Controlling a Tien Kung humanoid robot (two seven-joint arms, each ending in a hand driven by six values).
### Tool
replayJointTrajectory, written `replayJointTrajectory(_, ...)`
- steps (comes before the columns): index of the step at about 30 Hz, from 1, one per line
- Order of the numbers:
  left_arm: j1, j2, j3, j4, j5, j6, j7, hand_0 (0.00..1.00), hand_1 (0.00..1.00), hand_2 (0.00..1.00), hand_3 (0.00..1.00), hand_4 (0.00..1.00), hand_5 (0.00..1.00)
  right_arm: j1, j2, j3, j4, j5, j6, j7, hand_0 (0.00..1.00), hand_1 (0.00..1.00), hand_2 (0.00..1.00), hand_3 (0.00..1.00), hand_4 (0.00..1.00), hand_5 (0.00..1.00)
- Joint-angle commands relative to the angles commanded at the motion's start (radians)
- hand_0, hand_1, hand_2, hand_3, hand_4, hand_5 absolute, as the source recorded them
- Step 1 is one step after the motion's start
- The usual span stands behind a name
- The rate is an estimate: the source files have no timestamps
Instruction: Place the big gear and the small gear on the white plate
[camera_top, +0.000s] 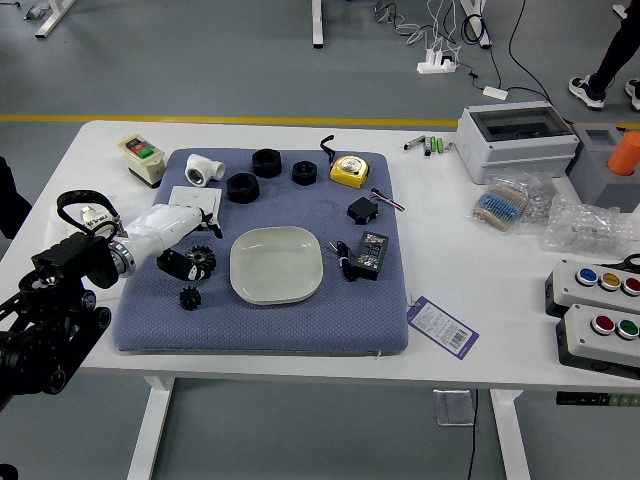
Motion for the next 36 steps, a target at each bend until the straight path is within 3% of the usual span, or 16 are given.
replayJointTrajectory(19,-0.012,-0.006,-0.001,0.056,0.0,-0.013,0.028,0.587,0.627,0.659,0.597,0.918,0.106,0.009,-0.007,-0.011,0.001,0.005,-0.001,0.0,0.7,0.725,0.767,0.593,0.826,0.683)
replayJointTrajectory(20,-0.012,-0.006,-0.001,0.056,0.0,-0.013,0.029,0.426,0.523,0.572,0.588,0.864,0.075,0.009,-0.007,-0.011,0.001,0.005,-0.001,0.0,0.701,0.725,0.767,0.593,0.827,0.681)
replayJointTrajectory(25,-0.012,-0.006,-0.001,0.059,0.0,-0.013,0.03,0.426,0.523,0.572,0.588,0.864,0.075,0.011,-0.008,-0.011,0.001,0.004,-0.001,0.001,0.701,0.725,0.767,0.593,0.827,0.681)
replayJointTrajectory(26,-0.012,-0.006,-0.001,0.059,0.0,-0.014,0.029,0.368,0.482,0.535,0.582,0.804,0.031,0.011,-0.008,-0.011,0.001,0.004,-0.001,0.001,0.702,0.725,0.767,0.593,0.827,0.683)
replayJointTrajectory(36,-0.01,-0.006,-0.003,0.058,0.0,-0.01,0.02,0.32,0.451,0.518,0.577,0.779,0.014,0.012,-0.008,-0.012,0.0,0.004,-0.001,0.0,0.702,0.725,0.767,0.593,0.827,0.683)
